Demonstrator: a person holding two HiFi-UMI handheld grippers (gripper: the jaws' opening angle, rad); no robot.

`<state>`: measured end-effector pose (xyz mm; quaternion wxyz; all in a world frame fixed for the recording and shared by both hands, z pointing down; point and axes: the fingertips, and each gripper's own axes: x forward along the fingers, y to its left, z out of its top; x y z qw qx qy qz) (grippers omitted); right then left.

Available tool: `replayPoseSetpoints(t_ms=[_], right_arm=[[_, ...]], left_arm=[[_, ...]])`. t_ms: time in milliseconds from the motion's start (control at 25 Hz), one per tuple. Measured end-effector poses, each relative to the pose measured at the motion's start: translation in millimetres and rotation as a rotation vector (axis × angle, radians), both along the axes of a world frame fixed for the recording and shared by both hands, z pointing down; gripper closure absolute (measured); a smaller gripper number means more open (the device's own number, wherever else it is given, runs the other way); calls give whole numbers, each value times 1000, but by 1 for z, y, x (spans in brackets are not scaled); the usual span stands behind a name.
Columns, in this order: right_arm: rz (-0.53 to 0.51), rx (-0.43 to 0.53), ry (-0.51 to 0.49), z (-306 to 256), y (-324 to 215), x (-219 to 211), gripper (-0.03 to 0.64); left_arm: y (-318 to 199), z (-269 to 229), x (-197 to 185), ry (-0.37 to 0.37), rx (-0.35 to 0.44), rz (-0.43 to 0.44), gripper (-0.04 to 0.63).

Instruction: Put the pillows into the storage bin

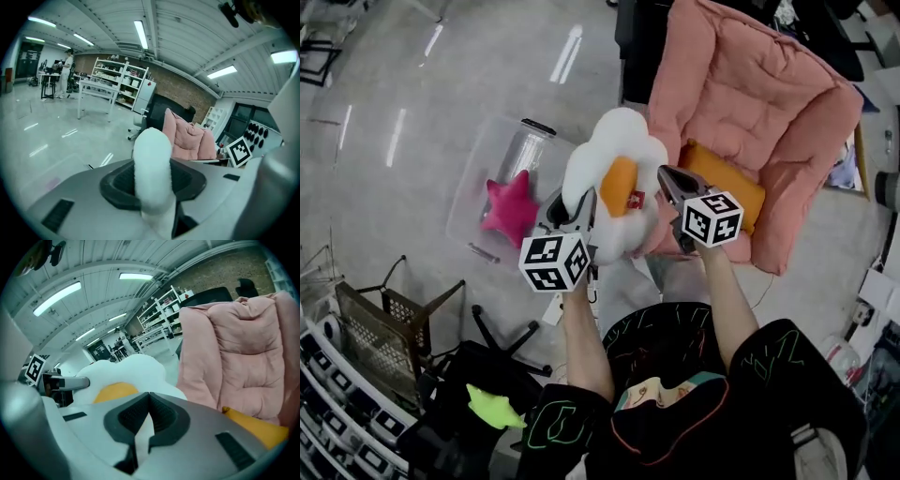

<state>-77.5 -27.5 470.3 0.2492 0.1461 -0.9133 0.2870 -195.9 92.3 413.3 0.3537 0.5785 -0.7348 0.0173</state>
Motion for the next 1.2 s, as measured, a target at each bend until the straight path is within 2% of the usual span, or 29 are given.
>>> replayPoseSetpoints(t_ms=[120,280,440,600,880,1000,1080,1200], right_arm=[[-59,2,6,8,29,-45,612],[-156,-2,21,27,59,-99,613],[-233,2,45,30,82,-135,614],[-283,8,74,43,103,-166,614],[-319,14,140,67,123,-196,614],[-316,15,165,69,117,-204,613],[-302,8,181,72,111,-204,614],[-259,-4,200,78,100,-192,613]], left_arm=[[38,3,-44,-11,20,-73,448],[82,22,-97,-25,10,-183,449],[121,39,-144,-14,-13,-287,448],[157,72,-186,8,-50,-351,445],[188,129,-240,46,-121,-415,436],[181,143,-264,51,-139,-420,399],[169,147,-276,46,-126,-414,375],[142,143,-279,45,-82,-370,374]])
